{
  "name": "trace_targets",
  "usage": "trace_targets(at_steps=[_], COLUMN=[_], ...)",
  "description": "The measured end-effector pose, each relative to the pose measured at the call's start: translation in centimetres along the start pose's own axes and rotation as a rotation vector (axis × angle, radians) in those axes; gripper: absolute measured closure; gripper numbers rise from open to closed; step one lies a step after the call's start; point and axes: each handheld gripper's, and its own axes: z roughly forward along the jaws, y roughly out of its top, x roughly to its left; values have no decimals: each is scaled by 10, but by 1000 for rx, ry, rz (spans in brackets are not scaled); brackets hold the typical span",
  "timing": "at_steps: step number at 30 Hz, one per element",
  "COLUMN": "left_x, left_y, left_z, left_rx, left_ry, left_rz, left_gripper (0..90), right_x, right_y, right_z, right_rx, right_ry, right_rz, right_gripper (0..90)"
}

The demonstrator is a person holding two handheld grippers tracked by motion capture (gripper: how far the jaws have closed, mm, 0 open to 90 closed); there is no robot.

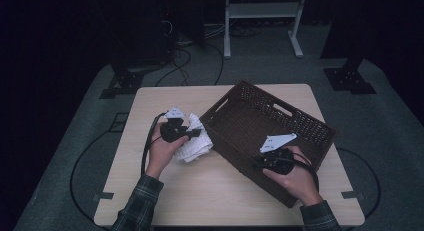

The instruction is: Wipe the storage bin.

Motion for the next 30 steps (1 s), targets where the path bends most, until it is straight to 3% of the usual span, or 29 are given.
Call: trace_targets(at_steps=[13, 27, 30], left_x=[3, 2, 2], left_y=[-14, -37, -39], left_z=[18, 53, 56], left_rx=[54, 219, 223], left_ry=[-9, 6, 1], left_rz=[-19, -6, -12], left_gripper=[759, 758, 758], right_x=[1, 1, 2], right_y=[0, 0, 0], right_z=[1, 1, 1], right_rx=[0, 0, 1], right_ry=[-8, -11, -14], right_rz=[-7, -13, -16], right_gripper=[777, 776, 775])
